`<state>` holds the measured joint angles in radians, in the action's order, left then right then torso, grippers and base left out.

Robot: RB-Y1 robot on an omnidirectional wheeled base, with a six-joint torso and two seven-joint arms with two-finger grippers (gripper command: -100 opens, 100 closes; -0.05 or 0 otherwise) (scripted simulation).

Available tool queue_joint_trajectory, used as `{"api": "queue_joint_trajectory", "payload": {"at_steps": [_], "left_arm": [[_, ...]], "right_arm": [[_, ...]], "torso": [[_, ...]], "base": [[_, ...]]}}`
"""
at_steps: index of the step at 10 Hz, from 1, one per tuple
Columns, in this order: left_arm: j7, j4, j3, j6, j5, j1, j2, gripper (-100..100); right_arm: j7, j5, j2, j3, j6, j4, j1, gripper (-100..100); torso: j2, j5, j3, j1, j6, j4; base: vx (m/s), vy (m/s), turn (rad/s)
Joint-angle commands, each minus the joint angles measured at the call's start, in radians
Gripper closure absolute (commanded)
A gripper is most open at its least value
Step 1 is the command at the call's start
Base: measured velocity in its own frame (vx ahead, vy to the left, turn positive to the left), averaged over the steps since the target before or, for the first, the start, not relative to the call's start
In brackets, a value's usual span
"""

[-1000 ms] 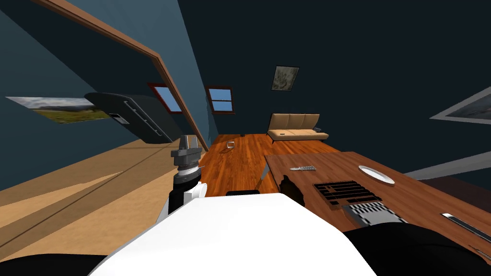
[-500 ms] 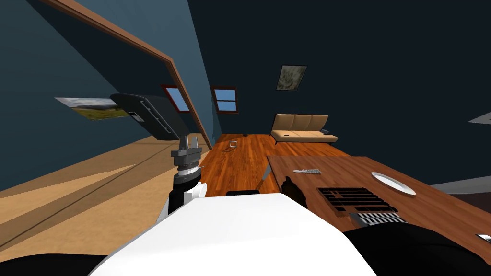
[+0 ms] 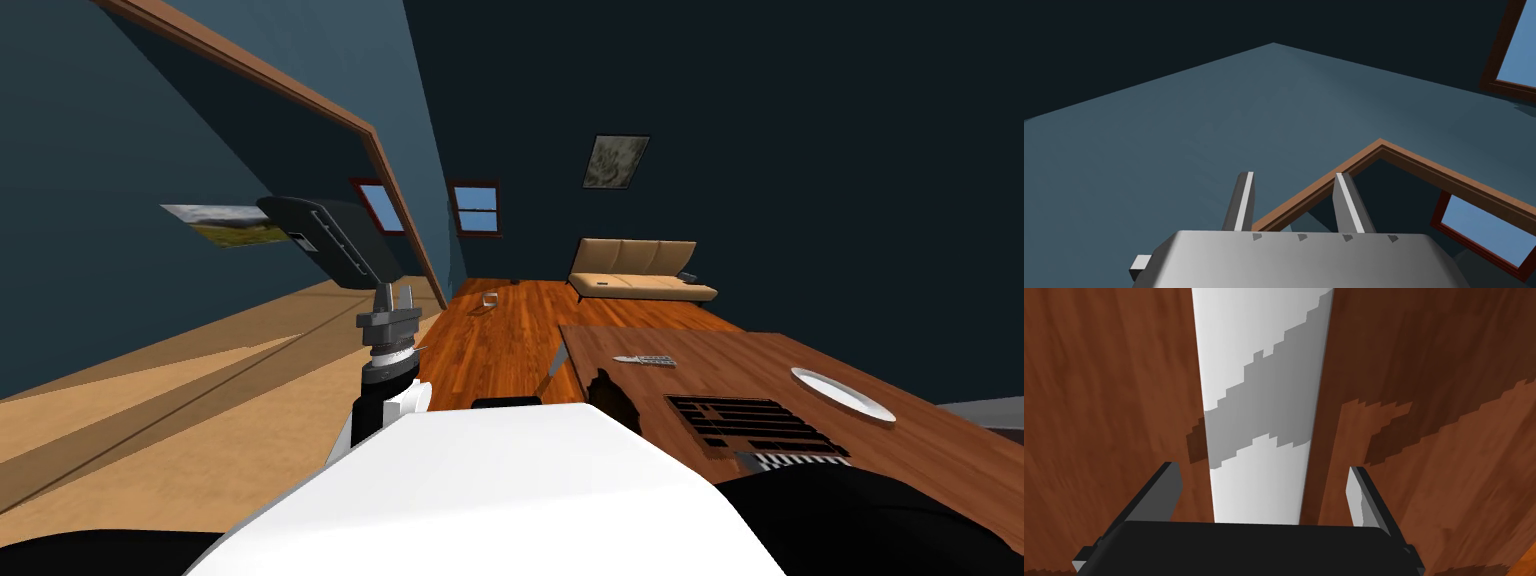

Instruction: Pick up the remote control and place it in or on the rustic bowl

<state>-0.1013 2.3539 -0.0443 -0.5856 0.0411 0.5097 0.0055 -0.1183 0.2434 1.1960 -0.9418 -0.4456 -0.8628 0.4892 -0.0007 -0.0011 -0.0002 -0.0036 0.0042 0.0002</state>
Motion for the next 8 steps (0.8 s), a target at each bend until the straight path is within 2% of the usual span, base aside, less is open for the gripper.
{"api": "queue_joint_trajectory", "payload": {"at_steps": [1,2,3,5,6,7,8], "left_arm": [[0.0,0.0,0.0,0.0,0.0,0.0,0.0,0],[0.0,0.0,0.0,0.0,0.0,0.0,0.0,0],[0.0,0.0,0.0,0.0,0.0,0.0,0.0,0],[0.0,0.0,0.0,0.0,0.0,0.0,0.0,0],[0.0,0.0,0.0,0.0,0.0,0.0,0.0,0],[0.0,0.0,0.0,0.0,0.0,0.0,0.0,0],[0.0,0.0,0.0,0.0,0.0,0.0,0.0,0]], "right_arm": [[-0.002,-0.046,0.002,-0.003,0.001,-0.003,0.003,-100],[-0.034,-0.078,0.014,-0.052,0.038,-0.022,0.017,-100],[-0.034,-0.109,0.014,-0.068,0.038,-0.022,0.017,-100],[-0.034,-0.162,0.014,-0.068,0.038,-0.022,0.017,-100],[-0.034,-0.145,0.014,-0.068,0.039,-0.023,0.017,-100],[-0.033,-0.148,0.014,-0.068,0.04,-0.024,0.017,100],[-0.033,-0.148,0.014,-0.068,0.04,-0.024,0.017,100]], "torso": [[0.0,0.0,0.0,0.0,0.0,0.0],[-0.001,0.0,-0.001,0.0,0.0,0.0],[0.0,0.0,0.0,0.0,-0.001,0.0],[0.0,0.0,0.0,0.0,0.0,0.0],[-0.001,0.0,-0.001,0.0,0.0,0.0],[-0.002,0.0,-0.001,0.0,0.0,0.0],[-0.002,0.0,-0.001,0.0,0.0,0.0]], "base": [[-0.001,-0.001,-0.043],[-0.035,0.002,0.252],[-0.047,-0.005,0.167],[-0.015,-0.002,-0.019],[0.0,0.0,0.0],[0.0,0.0,0.0],[0.0,0.0,0.0]]}}
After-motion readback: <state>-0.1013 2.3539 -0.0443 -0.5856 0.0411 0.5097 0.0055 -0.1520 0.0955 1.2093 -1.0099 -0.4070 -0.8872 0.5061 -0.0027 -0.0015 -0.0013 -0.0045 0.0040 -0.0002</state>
